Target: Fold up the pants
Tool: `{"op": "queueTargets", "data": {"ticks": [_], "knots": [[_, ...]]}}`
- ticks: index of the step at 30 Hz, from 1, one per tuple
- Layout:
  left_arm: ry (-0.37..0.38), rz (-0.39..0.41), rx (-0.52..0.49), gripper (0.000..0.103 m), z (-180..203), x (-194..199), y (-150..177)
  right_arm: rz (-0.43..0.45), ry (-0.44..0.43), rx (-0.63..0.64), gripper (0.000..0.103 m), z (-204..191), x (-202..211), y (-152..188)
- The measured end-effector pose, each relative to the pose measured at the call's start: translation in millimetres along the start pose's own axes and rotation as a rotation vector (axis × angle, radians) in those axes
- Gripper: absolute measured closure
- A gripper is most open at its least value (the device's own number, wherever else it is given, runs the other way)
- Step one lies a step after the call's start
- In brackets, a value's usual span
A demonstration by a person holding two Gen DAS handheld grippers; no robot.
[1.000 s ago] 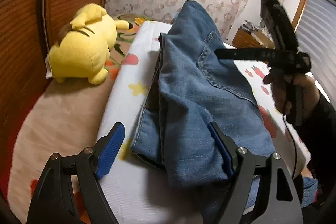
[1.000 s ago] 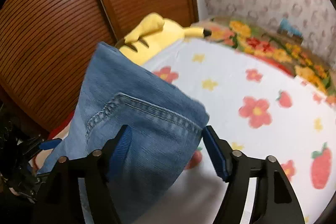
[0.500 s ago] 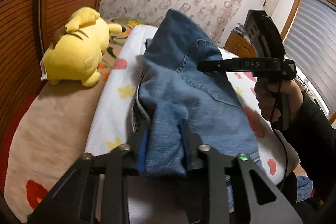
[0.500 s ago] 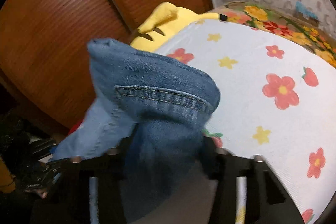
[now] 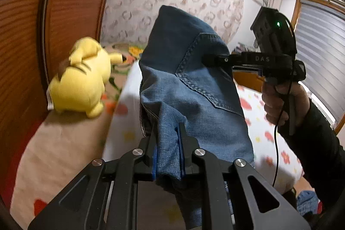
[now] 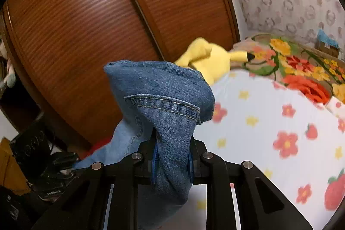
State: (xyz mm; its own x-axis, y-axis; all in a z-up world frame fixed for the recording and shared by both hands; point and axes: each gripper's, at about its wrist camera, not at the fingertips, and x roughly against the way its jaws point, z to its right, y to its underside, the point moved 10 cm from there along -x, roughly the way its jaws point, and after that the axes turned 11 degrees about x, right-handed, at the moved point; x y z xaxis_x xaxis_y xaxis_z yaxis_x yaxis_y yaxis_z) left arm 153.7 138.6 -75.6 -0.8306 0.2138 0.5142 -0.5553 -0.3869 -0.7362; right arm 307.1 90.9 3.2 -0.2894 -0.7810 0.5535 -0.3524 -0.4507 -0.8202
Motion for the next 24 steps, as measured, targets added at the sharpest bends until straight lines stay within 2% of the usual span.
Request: {"op": "queueTargets", "data": {"ticks": [7,12,16,20,21,23,24], "knots": [[0.002,0.065,-0.033,0.089,-3,-30,-71,0.055,0.024,-0.031,0.082,34,7,-42],[-0.018,0.051,-0.022,0.089,-23,-81,-109,0.059,0.031,-0.067,0.082,82,-24,-65],[-0.049,0.012,-0.011,0.089,-43,-122,-115,0.028,0.042,-0.094,0.082,123,-69,-63],[-0.091,-0.075,-0.005,0.089,-61,-158,-95,-0.046,0.074,-0.142,0.076,155,-113,-42],[-0.11,-0.102,-0.006,0.089,-66,-165,-86,-0.08,0.097,-0.139,0.072,159,-123,-34],[-0.124,-0.107,-0.015,0.088,-68,-169,-81,-0.156,0.142,-0.125,0.062,167,-140,-14],[-0.128,-0.109,-0.019,0.088,-69,-169,-80,-0.169,0.169,-0.112,0.053,170,-143,-9]]}}
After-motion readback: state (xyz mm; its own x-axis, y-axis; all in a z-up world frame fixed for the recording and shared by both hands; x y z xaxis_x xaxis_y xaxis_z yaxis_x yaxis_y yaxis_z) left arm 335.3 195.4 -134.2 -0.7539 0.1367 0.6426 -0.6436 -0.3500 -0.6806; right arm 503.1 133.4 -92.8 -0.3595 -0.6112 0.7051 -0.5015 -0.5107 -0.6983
